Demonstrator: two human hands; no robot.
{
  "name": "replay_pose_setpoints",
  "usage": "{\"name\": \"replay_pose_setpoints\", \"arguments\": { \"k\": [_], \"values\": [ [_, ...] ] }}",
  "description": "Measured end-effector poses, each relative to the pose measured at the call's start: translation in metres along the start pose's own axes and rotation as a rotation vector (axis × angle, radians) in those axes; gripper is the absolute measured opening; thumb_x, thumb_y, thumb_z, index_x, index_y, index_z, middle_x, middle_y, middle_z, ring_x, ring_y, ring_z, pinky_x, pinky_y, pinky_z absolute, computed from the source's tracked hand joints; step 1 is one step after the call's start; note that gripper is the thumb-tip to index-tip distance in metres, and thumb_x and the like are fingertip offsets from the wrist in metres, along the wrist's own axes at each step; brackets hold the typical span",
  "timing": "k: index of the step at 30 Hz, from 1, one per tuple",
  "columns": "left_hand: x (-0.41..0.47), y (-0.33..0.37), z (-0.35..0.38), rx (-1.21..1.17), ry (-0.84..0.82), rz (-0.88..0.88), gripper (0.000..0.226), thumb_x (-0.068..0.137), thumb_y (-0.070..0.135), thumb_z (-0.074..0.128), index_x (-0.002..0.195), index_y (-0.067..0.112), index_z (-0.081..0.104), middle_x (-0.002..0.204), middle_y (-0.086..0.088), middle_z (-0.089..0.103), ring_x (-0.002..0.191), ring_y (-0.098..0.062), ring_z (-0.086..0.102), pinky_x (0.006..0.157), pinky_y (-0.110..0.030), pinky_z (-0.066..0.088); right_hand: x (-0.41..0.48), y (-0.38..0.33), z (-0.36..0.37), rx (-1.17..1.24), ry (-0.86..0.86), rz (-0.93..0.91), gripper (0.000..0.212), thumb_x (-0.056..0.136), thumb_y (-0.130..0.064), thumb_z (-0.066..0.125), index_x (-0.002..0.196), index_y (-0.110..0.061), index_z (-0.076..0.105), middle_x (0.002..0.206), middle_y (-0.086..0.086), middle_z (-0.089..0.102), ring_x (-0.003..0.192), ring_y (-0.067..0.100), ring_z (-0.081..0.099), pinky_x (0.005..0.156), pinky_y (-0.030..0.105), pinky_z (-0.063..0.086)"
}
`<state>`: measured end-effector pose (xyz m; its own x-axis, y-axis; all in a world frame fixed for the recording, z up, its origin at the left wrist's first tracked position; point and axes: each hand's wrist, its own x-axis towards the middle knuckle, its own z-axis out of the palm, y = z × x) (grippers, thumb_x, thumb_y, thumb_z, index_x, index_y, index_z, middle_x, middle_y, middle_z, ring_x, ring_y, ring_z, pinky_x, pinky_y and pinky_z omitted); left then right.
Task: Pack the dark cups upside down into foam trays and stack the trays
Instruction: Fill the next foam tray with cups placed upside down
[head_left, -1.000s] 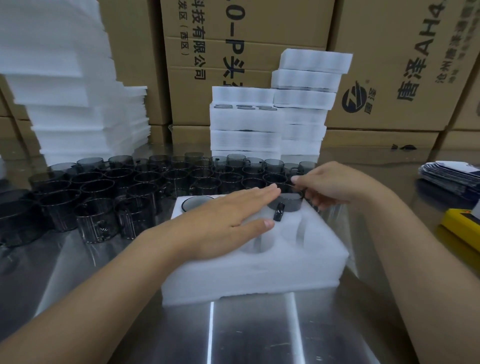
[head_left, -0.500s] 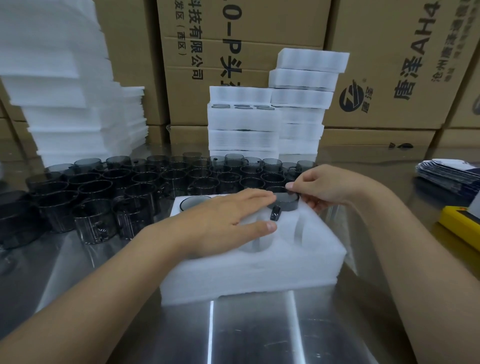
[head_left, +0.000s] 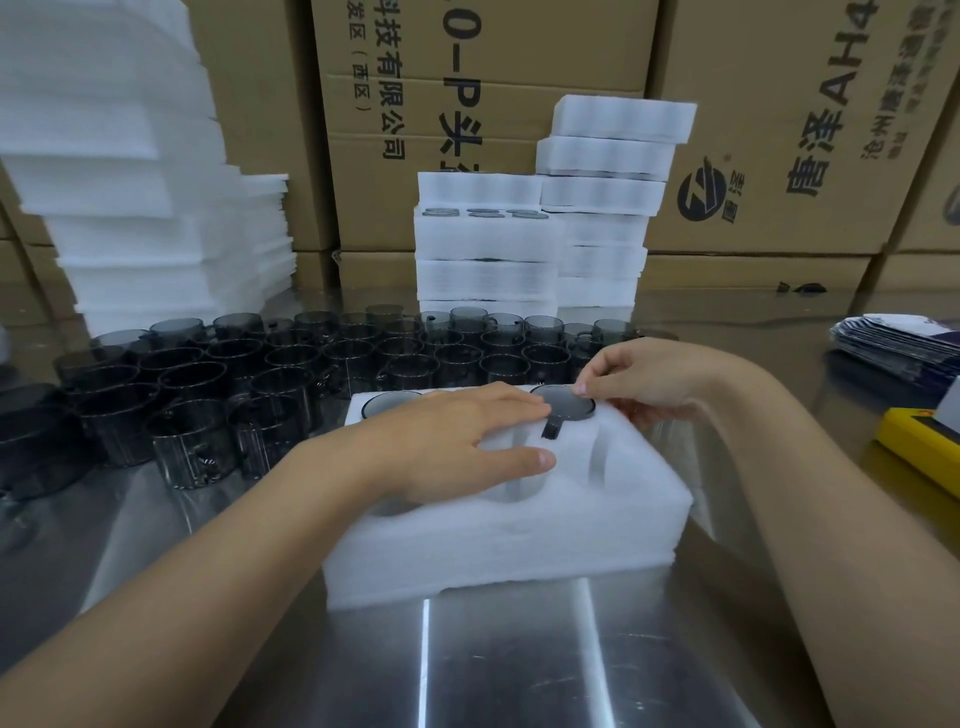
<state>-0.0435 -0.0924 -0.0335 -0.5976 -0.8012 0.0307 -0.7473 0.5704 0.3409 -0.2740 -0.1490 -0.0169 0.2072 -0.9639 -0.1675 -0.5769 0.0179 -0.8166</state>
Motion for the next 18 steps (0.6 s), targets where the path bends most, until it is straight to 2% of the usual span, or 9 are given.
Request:
{"name": "replay_pose_setpoints", "arguments": {
  "k": [3, 7, 9, 11, 12, 14, 16, 18],
  "values": [
    [0.000, -0.003, 0.002, 0.028, 0.024, 0.010, 0.059, 0.089, 0.064, 0.040, 0.144, 0.045, 0.030, 0.150, 0.032, 0.021, 0.138, -0.001, 0.027, 0.116, -0.034, 0.022, 0.000, -0.002, 0.001, -0.013, 0.032, -0.015, 0.009, 0.089, -0.019, 0.067, 0.087, -0.011, 0.064, 0.051, -0.006, 0.063, 0.041, 0.005, 0.056, 0.040, 0.016, 0.042],
    [0.000, -0.007, 0.006, -0.025, 0.079, 0.027, 0.052, 0.091, 0.057, 0.044, 0.142, 0.046, 0.034, 0.148, 0.030, 0.028, 0.137, 0.003, 0.027, 0.116, -0.032, 0.023, -0.002, -0.003, 0.001, -0.194, 0.112, -0.049, 0.016, 0.087, -0.031, 0.069, 0.086, -0.015, 0.067, 0.053, -0.009, 0.062, 0.043, 0.004, 0.055, 0.042, 0.015, 0.043],
    [-0.003, -0.008, 0.005, -0.210, 0.147, 0.052, 0.048, 0.091, 0.048, 0.052, 0.136, 0.052, 0.037, 0.141, 0.033, 0.039, 0.130, 0.010, 0.036, 0.110, -0.024, 0.031, -0.003, -0.002, 0.001, -0.262, 0.194, -0.098, 0.024, 0.088, -0.041, 0.065, 0.081, -0.018, 0.069, 0.054, -0.008, 0.063, 0.045, 0.005, 0.056, 0.044, 0.016, 0.044],
    [-0.007, -0.009, 0.001, -0.376, 0.314, 0.070, 0.043, 0.090, 0.038, 0.058, 0.127, 0.056, 0.043, 0.126, 0.035, 0.052, 0.116, 0.016, 0.046, 0.094, -0.008, 0.038, -0.002, -0.001, -0.002, -0.203, 0.381, -0.129, 0.034, 0.093, -0.044, 0.057, 0.076, -0.018, 0.071, 0.054, -0.006, 0.061, 0.043, 0.006, 0.054, 0.044, 0.019, 0.043],
    [-0.009, -0.011, -0.002, -0.417, 0.415, 0.066, 0.039, 0.090, 0.033, 0.060, 0.121, 0.055, 0.048, 0.117, 0.034, 0.058, 0.108, 0.017, 0.051, 0.086, -0.004, 0.039, 0.000, 0.001, -0.005, -0.189, 0.496, -0.137, 0.035, 0.095, -0.042, 0.054, 0.078, -0.018, 0.072, 0.057, -0.005, 0.061, 0.046, 0.007, 0.054, 0.046, 0.021, 0.042],
    [-0.010, -0.015, -0.008, -0.430, 0.584, 0.028, 0.031, 0.091, 0.024, 0.060, 0.107, 0.051, 0.057, 0.102, 0.028, 0.066, 0.094, 0.015, 0.058, 0.078, -0.006, 0.041, 0.002, 0.007, -0.009, -0.294, 0.637, -0.128, 0.027, 0.097, -0.033, 0.052, 0.085, -0.017, 0.070, 0.074, -0.003, 0.065, 0.059, 0.011, 0.054, 0.055, 0.025, 0.041],
    [-0.010, -0.020, -0.011, -0.401, 0.694, -0.052, 0.025, 0.091, 0.021, 0.060, 0.097, 0.045, 0.063, 0.093, 0.022, 0.070, 0.087, 0.010, 0.061, 0.078, -0.013, 0.043, 0.003, 0.013, -0.011, -0.419, 0.599, -0.086, 0.018, 0.094, -0.017, 0.051, 0.090, -0.022, 0.067, 0.090, -0.004, 0.064, 0.073, 0.012, 0.054, 0.066, 0.025, 0.040],
    [-0.009, -0.026, -0.013, -0.369, 0.765, -0.132, 0.023, 0.091, 0.020, 0.060, 0.093, 0.043, 0.066, 0.089, 0.021, 0.070, 0.090, 0.004, 0.062, 0.083, -0.021, 0.046, 0.004, 0.016, -0.010, -0.478, 0.502, -0.061, 0.031, 0.089, -0.005, 0.047, 0.098, -0.027, 0.067, 0.100, -0.005, 0.059, 0.085, 0.013, 0.053, 0.074, 0.023, 0.040]
  ]
}}
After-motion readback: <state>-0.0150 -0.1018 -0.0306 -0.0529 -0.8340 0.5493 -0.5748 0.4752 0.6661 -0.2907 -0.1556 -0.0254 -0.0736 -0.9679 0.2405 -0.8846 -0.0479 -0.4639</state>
